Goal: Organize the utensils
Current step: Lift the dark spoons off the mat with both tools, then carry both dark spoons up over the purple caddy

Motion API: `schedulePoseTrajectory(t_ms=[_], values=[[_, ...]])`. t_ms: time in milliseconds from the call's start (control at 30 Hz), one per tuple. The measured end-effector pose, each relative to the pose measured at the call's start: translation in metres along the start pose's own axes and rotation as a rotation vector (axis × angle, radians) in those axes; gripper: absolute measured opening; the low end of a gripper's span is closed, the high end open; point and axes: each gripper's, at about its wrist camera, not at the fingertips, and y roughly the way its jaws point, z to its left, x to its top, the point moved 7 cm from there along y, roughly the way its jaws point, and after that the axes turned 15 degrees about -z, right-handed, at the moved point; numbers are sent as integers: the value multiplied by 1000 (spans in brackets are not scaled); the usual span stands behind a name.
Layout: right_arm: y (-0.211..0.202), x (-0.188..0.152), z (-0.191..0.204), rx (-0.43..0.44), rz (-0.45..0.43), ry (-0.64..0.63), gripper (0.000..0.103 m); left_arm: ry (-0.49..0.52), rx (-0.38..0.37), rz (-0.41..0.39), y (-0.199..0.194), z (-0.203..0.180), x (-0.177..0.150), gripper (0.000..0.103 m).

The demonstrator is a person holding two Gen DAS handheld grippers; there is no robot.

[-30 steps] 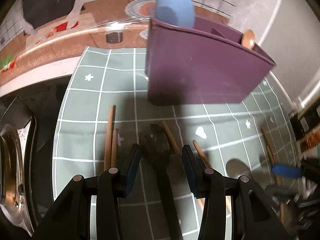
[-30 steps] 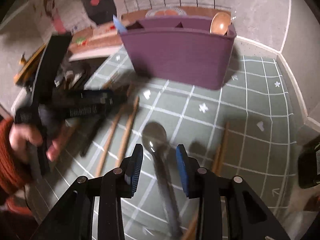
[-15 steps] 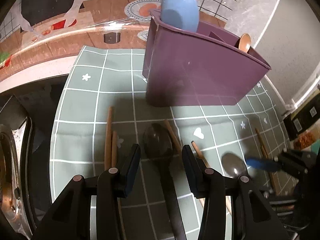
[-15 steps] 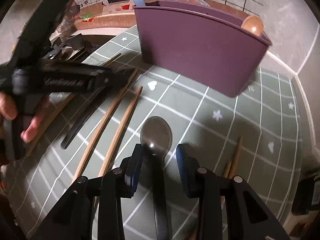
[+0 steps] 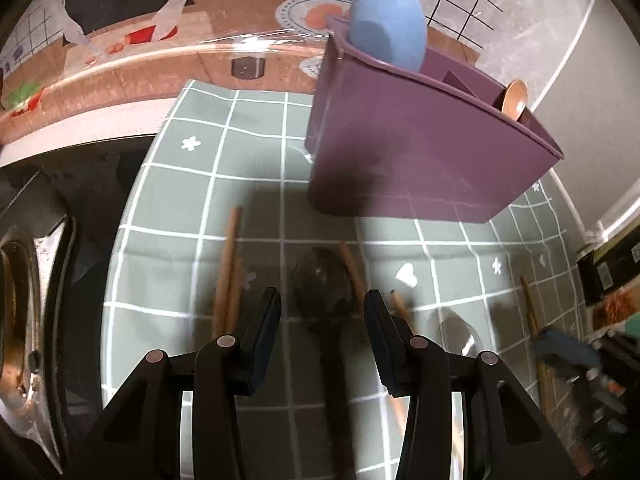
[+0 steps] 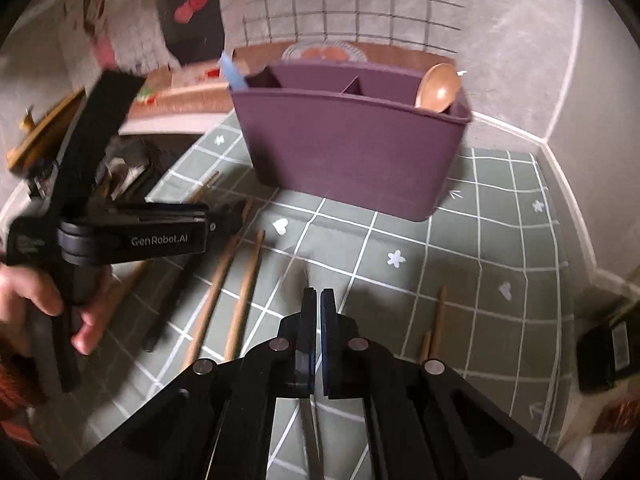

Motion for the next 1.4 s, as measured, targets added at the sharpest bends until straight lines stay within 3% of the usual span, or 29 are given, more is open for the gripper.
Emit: schedulePoseTrajectory(t_ms=[200, 333, 467, 733, 800, 867, 1167, 1400], values=[[-9, 2, -2, 26, -14, 57, 2, 128, 33, 0, 1, -3, -2, 44], [-3, -14, 9, 119, 60, 45, 5, 169, 72, 7, 9, -9, 2, 44], [0, -29, 21, 198, 124, 31, 5, 152, 79, 2, 9, -9, 4, 34], [7, -40, 31, 176, 159, -69, 6, 83, 6, -25, -24, 2, -16, 34], [9, -38, 31, 176, 152, -74, 13, 69, -5, -44, -40, 3, -21, 34], [13, -36, 30, 179, 155, -71, 27, 49, -19, -67, -57, 4, -24, 34], [39, -25, 33, 81, 127, -193, 29, -18, -56, -128, -107, 6, -28, 34], [53, -15, 37, 86, 123, -171, 28, -19, -63, -153, -122, 6, -26, 34]])
